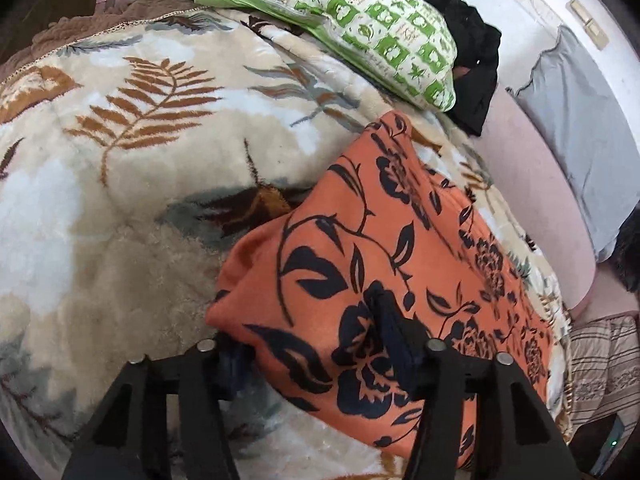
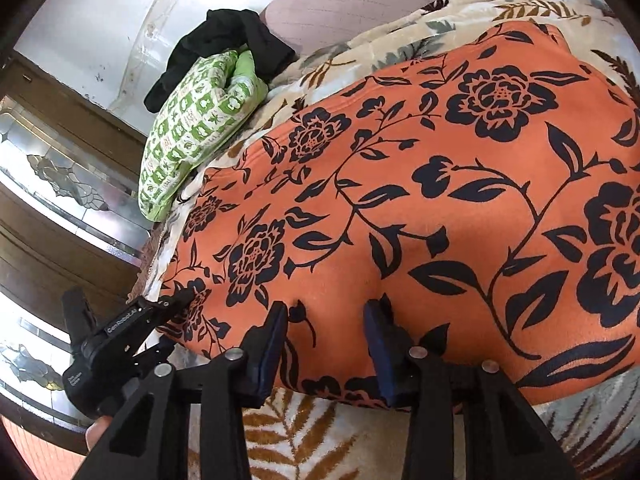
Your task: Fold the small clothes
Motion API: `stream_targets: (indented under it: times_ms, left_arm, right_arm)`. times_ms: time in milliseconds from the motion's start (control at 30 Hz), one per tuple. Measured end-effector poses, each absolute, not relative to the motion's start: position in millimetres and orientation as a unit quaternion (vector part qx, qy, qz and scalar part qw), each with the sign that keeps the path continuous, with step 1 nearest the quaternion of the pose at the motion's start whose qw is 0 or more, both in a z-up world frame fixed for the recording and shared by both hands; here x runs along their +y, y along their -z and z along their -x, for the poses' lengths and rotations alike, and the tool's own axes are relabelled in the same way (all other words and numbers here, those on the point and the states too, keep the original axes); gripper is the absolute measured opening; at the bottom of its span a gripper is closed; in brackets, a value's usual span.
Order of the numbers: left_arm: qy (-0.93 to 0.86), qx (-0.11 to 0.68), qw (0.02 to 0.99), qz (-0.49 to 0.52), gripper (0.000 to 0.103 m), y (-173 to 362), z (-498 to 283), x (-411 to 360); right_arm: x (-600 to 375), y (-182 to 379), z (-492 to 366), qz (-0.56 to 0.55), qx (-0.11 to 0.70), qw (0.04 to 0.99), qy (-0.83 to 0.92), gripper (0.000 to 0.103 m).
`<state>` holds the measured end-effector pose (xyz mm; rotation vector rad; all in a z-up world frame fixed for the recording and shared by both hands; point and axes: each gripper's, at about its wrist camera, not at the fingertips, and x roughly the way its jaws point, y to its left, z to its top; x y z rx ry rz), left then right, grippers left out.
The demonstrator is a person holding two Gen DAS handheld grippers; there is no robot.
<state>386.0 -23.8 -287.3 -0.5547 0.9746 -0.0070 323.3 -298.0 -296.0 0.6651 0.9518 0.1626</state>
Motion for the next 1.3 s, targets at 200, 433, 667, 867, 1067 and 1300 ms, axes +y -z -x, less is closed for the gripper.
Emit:
stream_targets:
  times_ms: [200, 433, 667, 867, 1067, 1300]
  left_arm:
    - [0.011, 0.446, 0.846, 0.293, 0.042, 283, -385, -15]
    - [0.033, 0.48, 0.823, 0.301, 0.04, 281, -363, -22]
    - [0.099, 0.449, 0.808, 0.368, 0.015, 282, -364, -9]
    - [0.102, 0.444, 0.824, 0.337, 0.02, 279, -370, -18]
    - [0.078, 0.453, 0.795, 0.395, 0.039, 299, -377, -5]
    - [0.059, 0.427, 0.847, 0.311, 0.026, 269, -377, -20]
  right_arm:
    - [-298, 296, -323, -0.315, 0.449, 0.833, -0.077, 0.043]
    - [-299, 296, -322, -0.316, 0.449, 0.832, -0.081, 0.043]
    - [-296, 295, -321, -0.311, 0.449, 0.834, -0.076, 0.043]
    - [-296, 295, -323, -0.311, 0.449, 0.834, -0.075, 0.043]
    - [-296, 296, -323, -0.311, 0.448, 0.835, -0.077, 0.043]
    - [-296, 296, -322, -0.311, 0.448, 0.835, -0.077, 0.043]
